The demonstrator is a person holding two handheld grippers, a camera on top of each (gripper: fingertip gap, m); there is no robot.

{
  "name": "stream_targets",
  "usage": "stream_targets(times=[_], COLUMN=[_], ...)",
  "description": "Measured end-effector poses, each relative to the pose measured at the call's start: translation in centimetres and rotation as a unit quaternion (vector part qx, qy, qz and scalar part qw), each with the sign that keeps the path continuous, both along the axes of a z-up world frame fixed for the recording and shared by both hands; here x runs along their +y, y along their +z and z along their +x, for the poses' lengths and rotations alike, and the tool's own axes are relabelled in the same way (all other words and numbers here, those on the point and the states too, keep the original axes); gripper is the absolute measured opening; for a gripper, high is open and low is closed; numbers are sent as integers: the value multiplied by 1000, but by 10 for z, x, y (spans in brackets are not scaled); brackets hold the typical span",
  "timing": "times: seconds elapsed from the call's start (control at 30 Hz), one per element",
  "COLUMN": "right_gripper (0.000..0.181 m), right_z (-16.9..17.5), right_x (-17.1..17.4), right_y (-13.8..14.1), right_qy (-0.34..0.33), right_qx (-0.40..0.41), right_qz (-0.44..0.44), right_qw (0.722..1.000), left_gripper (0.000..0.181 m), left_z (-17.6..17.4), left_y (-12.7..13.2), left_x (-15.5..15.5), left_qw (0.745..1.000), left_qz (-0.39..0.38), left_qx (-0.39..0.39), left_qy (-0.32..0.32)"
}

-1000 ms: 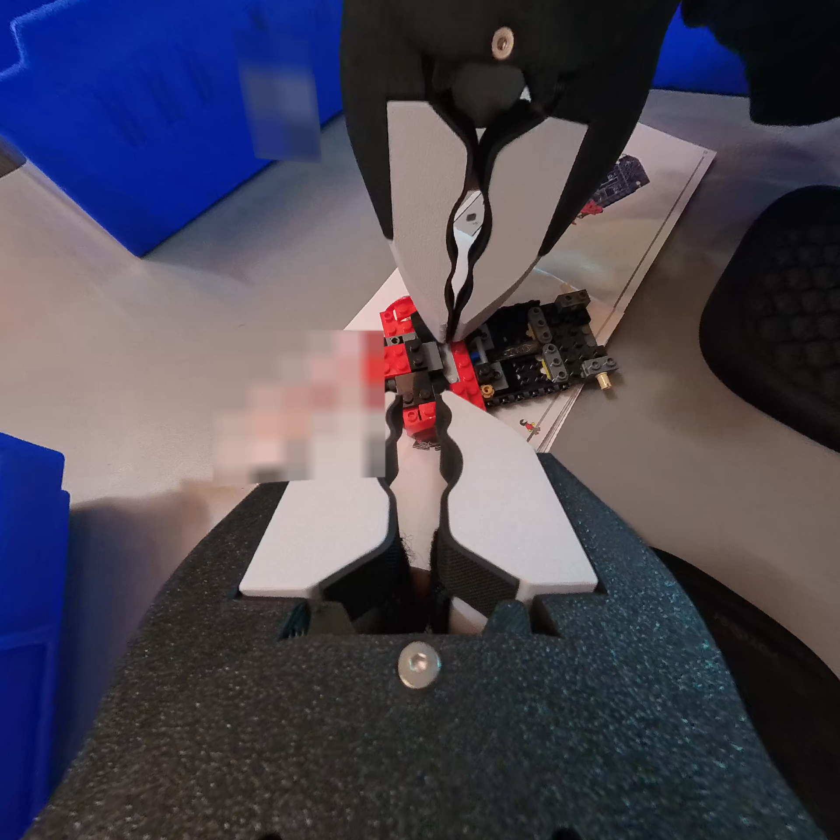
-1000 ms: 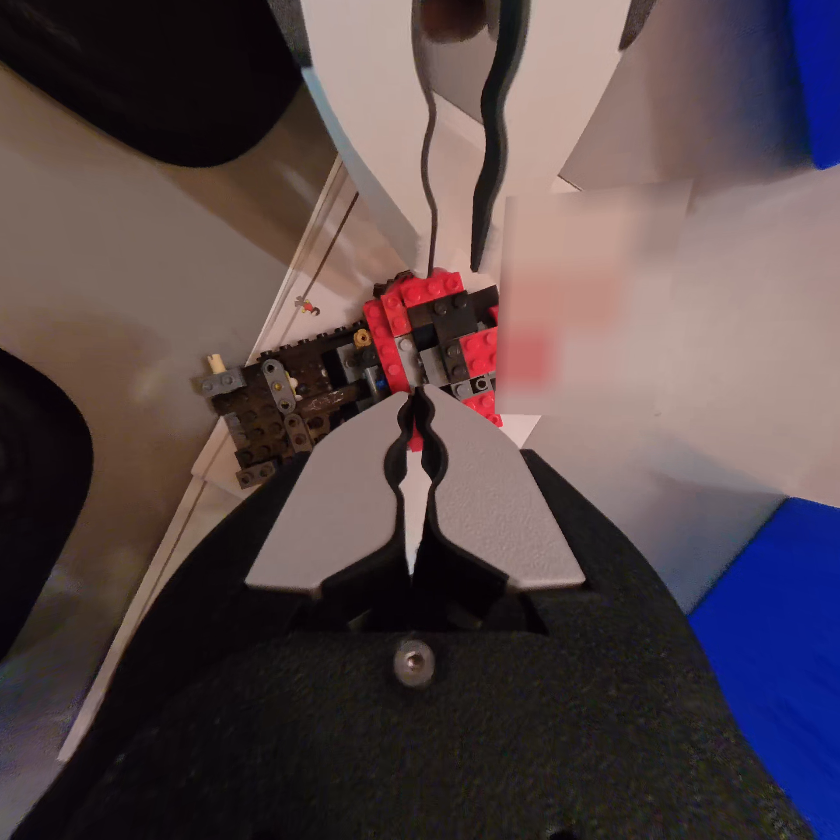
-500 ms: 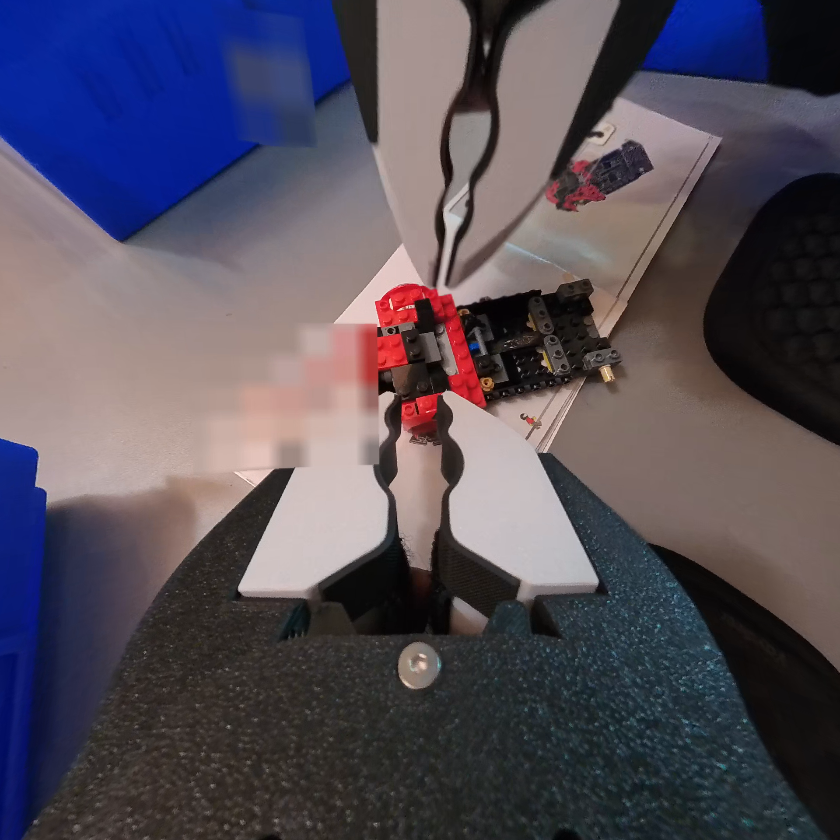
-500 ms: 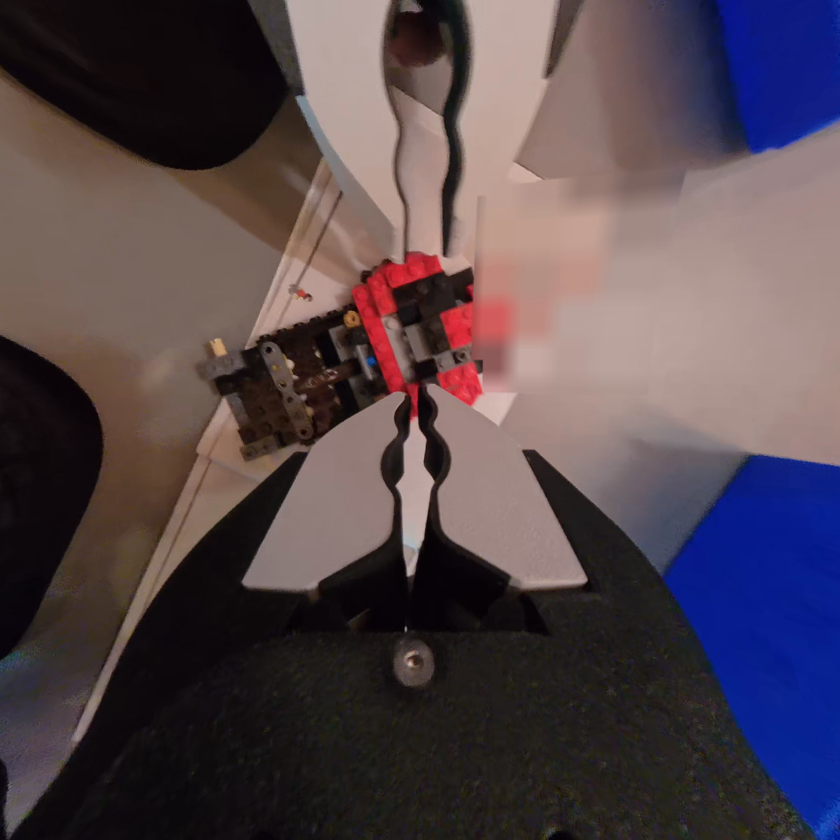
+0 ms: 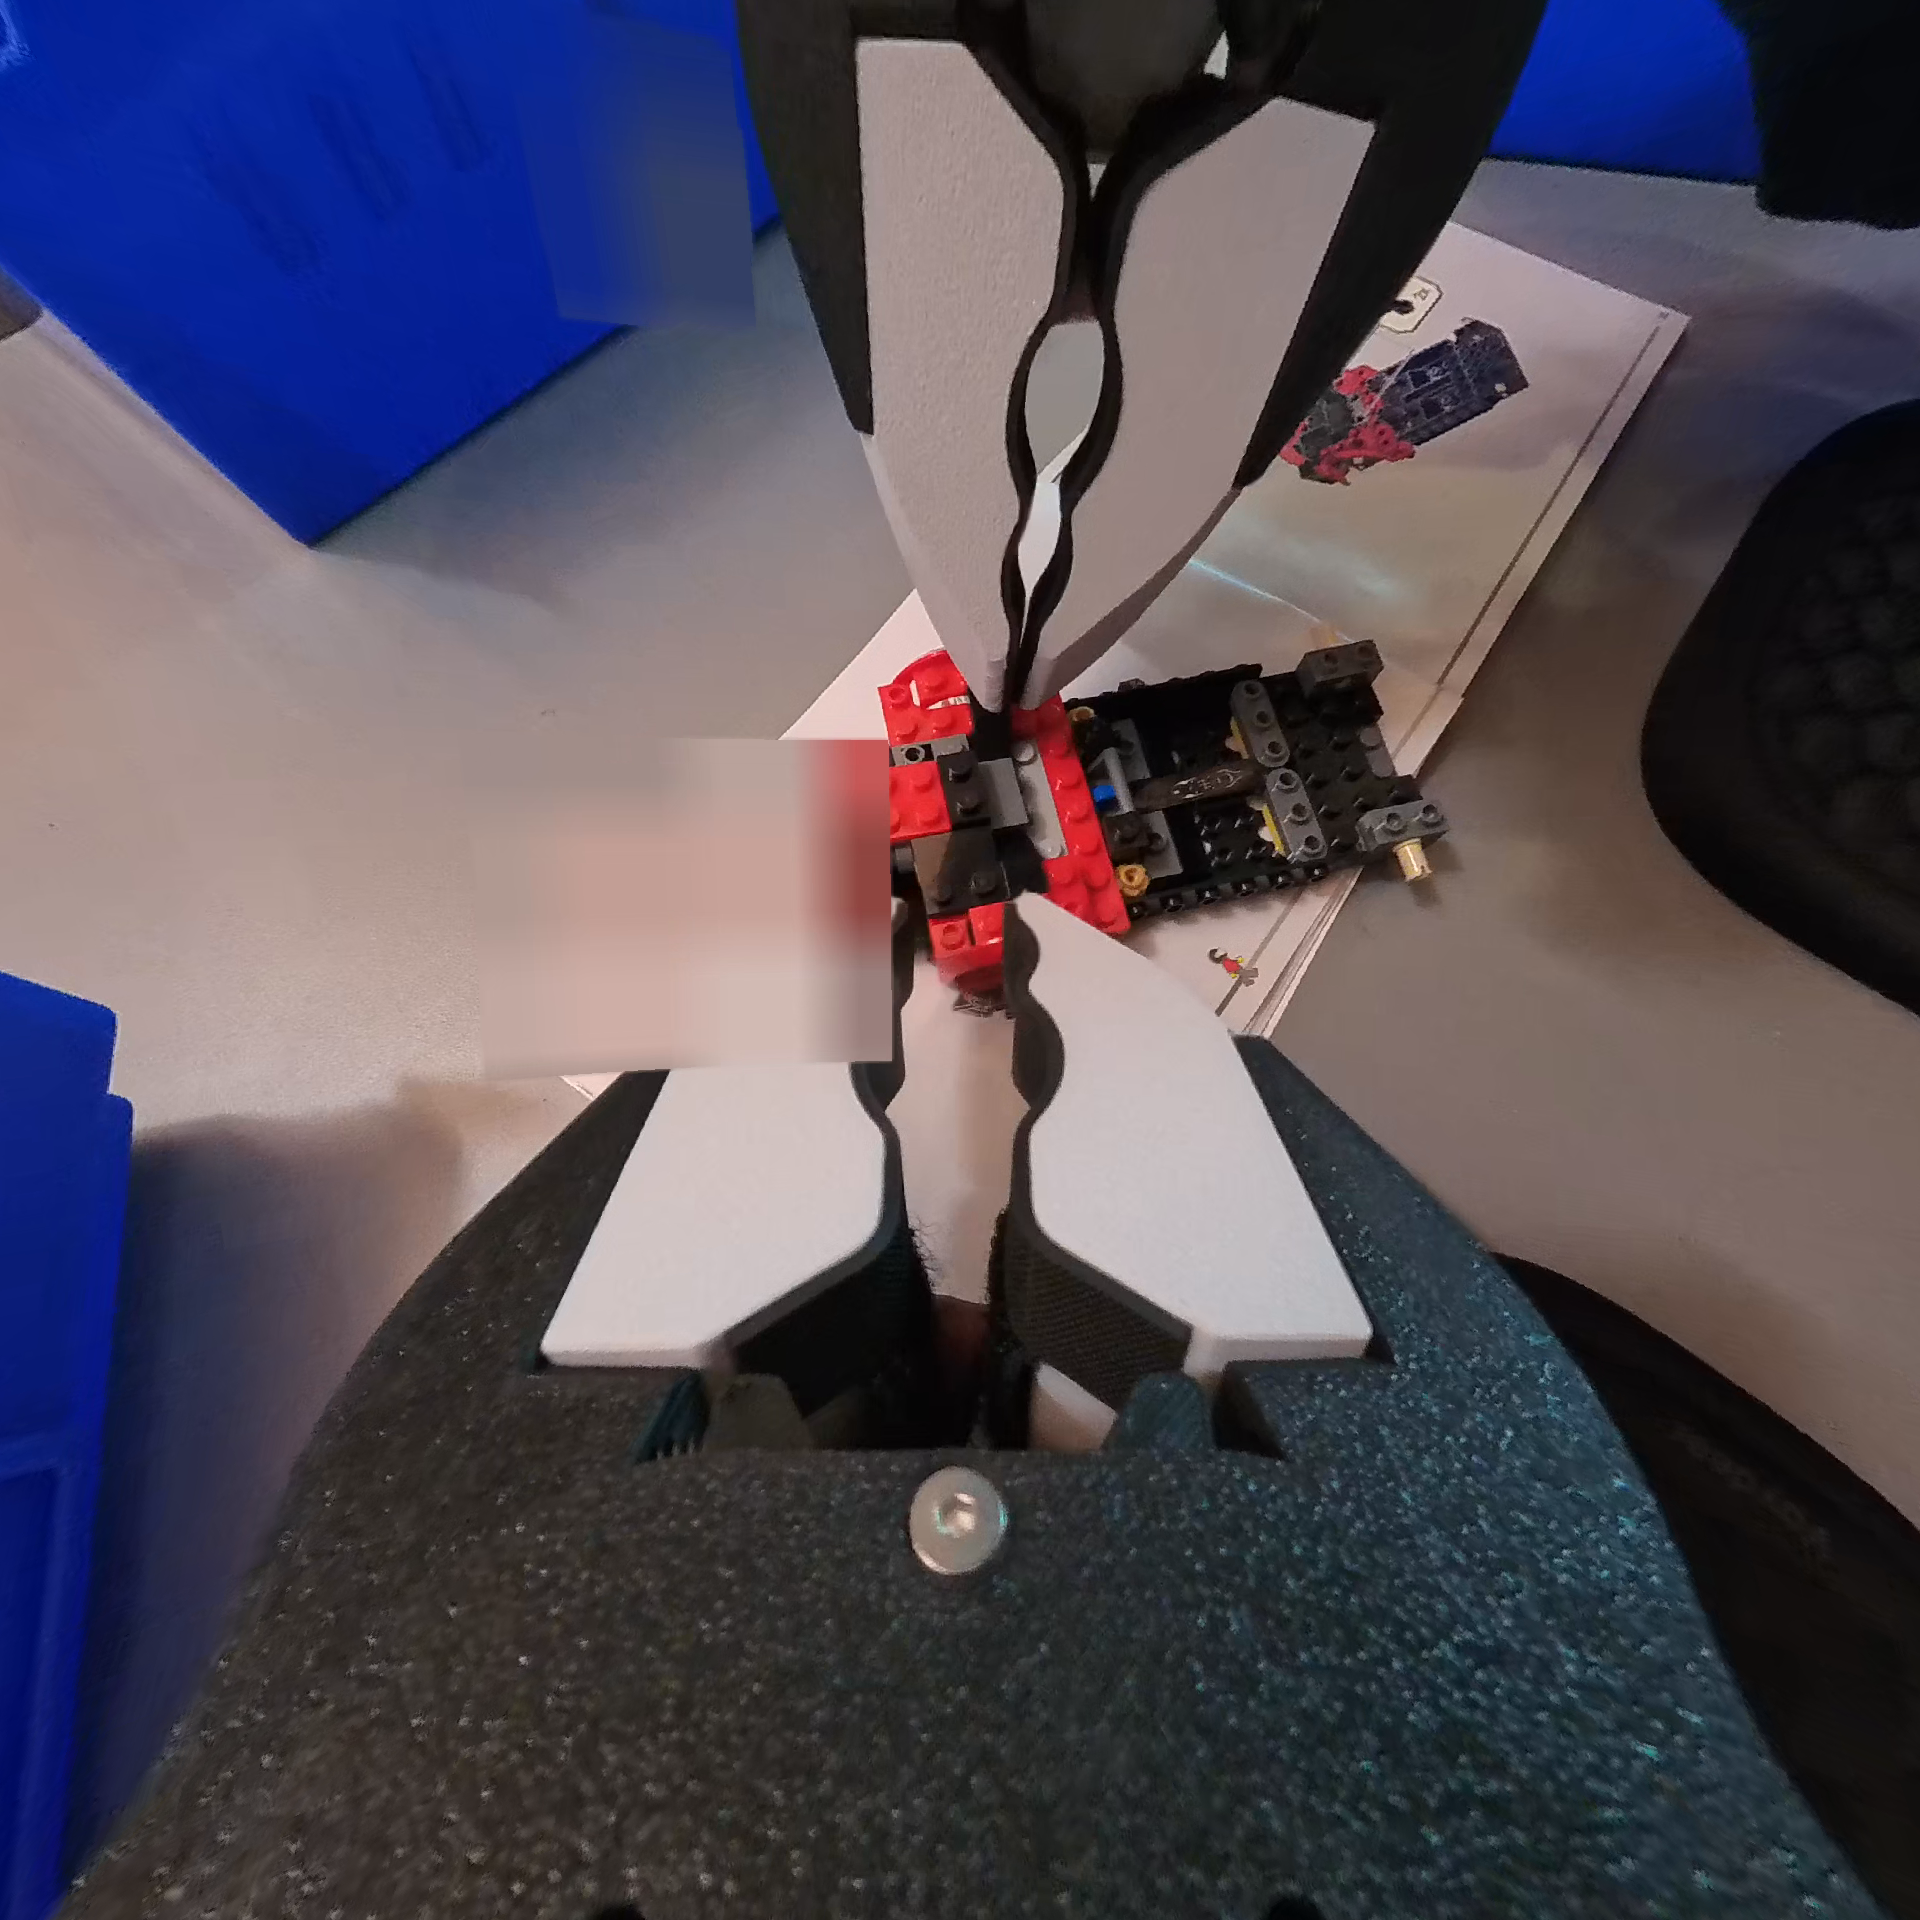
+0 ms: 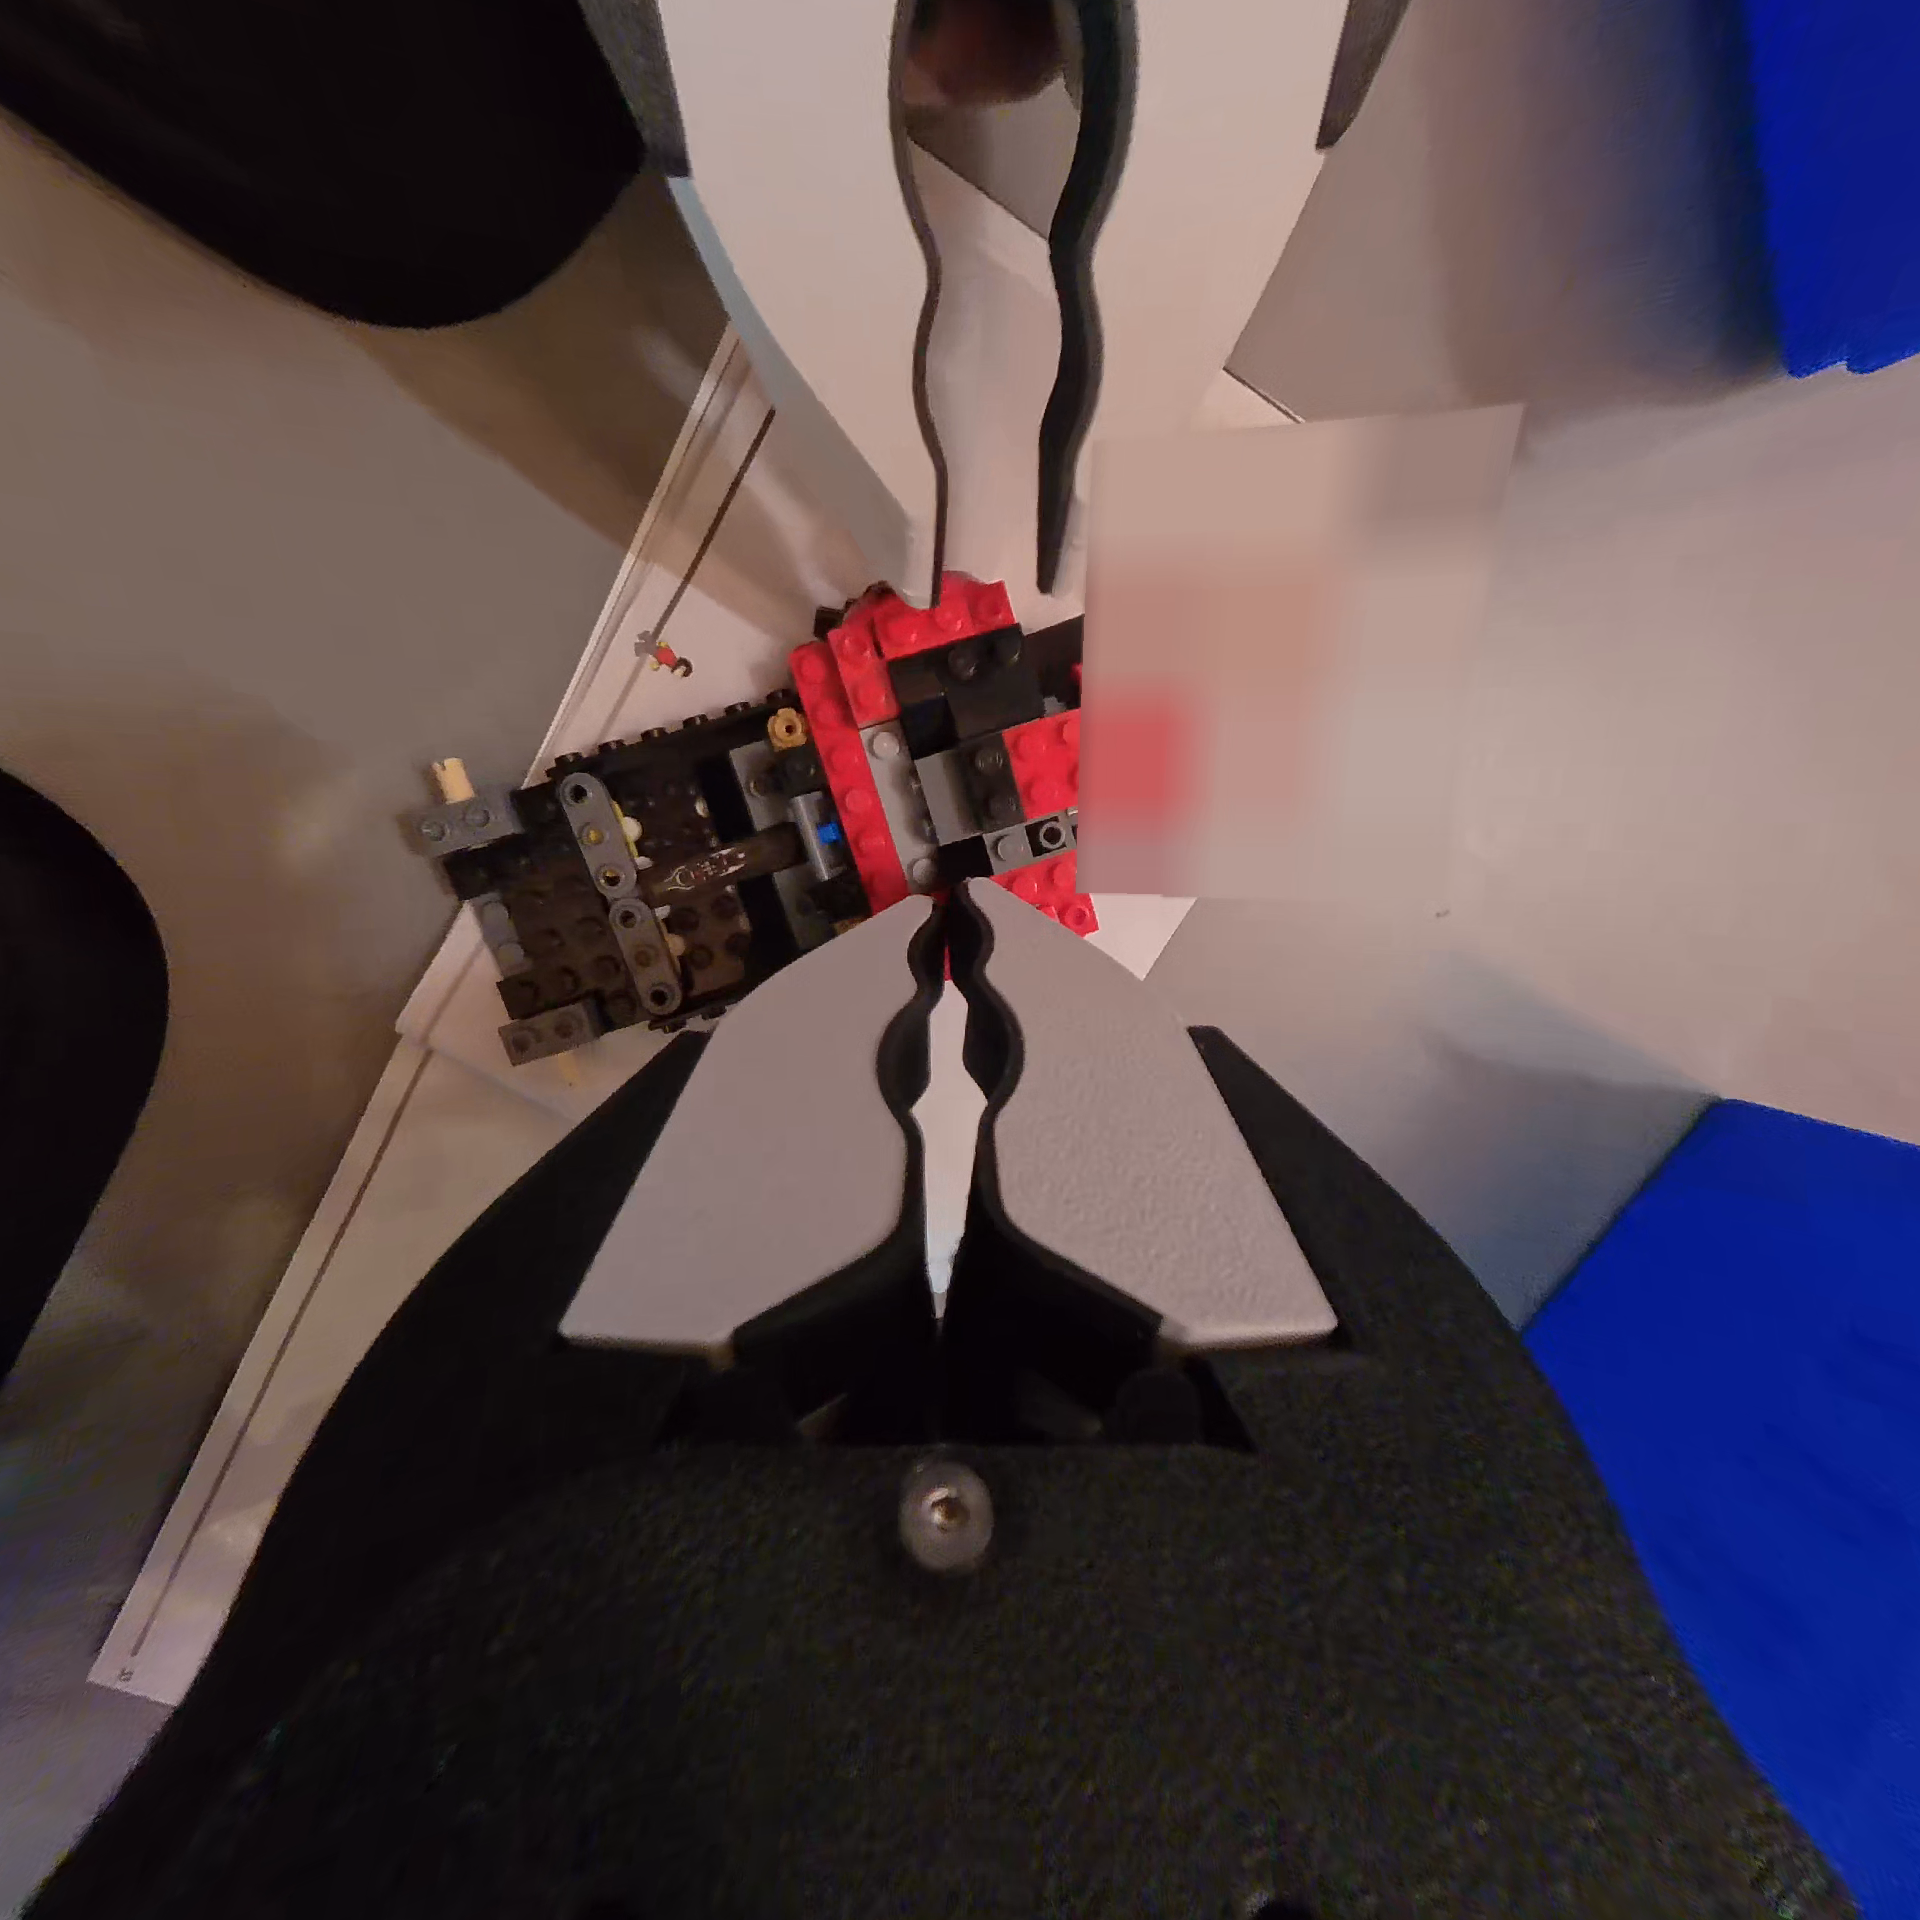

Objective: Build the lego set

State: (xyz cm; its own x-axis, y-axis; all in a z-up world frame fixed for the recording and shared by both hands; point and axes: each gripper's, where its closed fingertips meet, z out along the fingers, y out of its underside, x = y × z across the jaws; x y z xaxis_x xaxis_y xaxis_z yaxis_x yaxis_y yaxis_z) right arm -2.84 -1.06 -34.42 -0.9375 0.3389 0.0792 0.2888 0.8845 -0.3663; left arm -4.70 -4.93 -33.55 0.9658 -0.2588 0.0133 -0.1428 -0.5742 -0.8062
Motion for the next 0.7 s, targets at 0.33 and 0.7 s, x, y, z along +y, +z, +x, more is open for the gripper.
stream_targets(times=[0.33,0.7], right_gripper=[0,0], right_z=[-3,-2], right_x=[1,2], right_y=[0,-2], right_qy=[-1,-51], right_qx=[-32,-79], right_qz=[11,3], right_qw=[999,996], left_gripper=[18,18], left_z=[-1,0], left_y=[-4,-4], left_x=[-2,-2], left_qw=[1000,999], left_qz=[-16,-16], left_qx=[-13,-28], left_qy=[4,0])
